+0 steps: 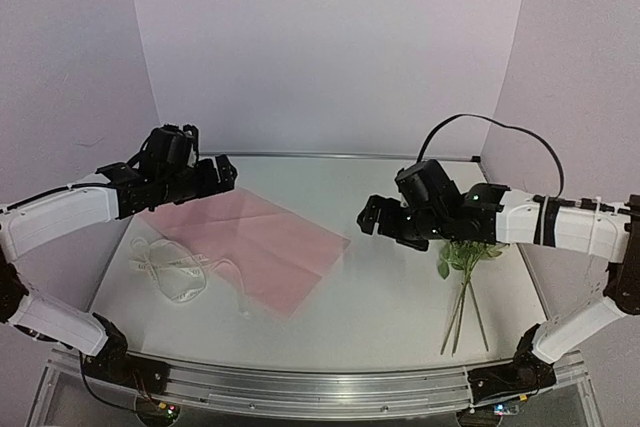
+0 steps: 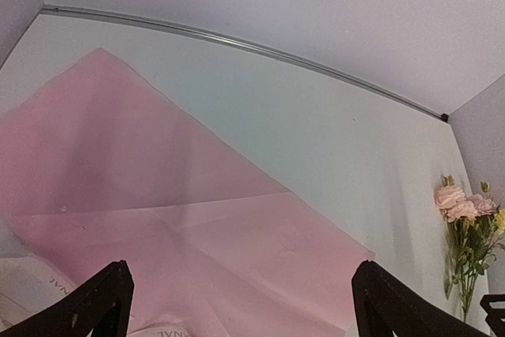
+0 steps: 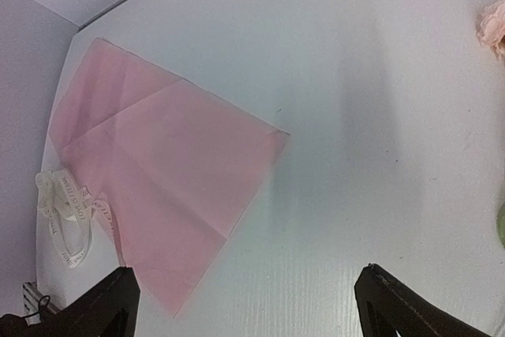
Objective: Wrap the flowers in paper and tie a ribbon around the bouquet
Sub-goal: Move the folded wrapping paper to the center of the board.
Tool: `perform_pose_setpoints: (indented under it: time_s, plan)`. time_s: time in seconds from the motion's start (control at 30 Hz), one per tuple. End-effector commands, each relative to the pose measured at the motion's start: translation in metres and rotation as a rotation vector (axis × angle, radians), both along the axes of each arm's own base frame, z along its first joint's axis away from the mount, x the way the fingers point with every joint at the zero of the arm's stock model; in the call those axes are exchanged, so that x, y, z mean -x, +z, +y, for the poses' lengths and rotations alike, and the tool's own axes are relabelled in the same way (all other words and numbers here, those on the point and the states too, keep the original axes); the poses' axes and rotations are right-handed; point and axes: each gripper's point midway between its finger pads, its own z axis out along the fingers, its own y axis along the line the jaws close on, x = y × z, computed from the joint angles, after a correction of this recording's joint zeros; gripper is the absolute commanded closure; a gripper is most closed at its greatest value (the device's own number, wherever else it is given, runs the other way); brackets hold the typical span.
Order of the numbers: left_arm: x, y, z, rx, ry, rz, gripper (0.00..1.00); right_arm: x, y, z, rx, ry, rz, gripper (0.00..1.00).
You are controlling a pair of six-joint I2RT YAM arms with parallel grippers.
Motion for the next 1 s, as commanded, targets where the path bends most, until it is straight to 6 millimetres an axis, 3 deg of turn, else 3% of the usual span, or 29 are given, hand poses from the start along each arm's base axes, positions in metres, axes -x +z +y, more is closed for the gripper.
perform_pose_setpoints:
  time_s: [0.0,0.4,0.57,0.7,0.97]
  plan:
    - [-0.013,-0.014,0.026,-0.007,0.141,0.051,0.0,0.003,-0.009,0.03,-0.138,0.015,0.098,0.02]
    - [-0.061,-0.102,0.087,0.074,0.298,0.252,0.0,0.011,-0.075,0.073,-0.362,-0.008,0.307,0.02]
    - [-0.072,-0.139,0.092,0.094,0.295,0.322,0.0,0.009,-0.099,0.088,-0.433,-0.026,0.359,0.03]
    - [-0.077,-0.157,0.092,0.077,0.295,0.352,0.0,0.002,-0.11,0.103,-0.479,-0.025,0.379,0.05]
    - [-0.08,-0.183,0.09,0.058,0.29,0.415,0.0,-0.01,-0.122,0.111,-0.48,-0.045,0.376,0.14]
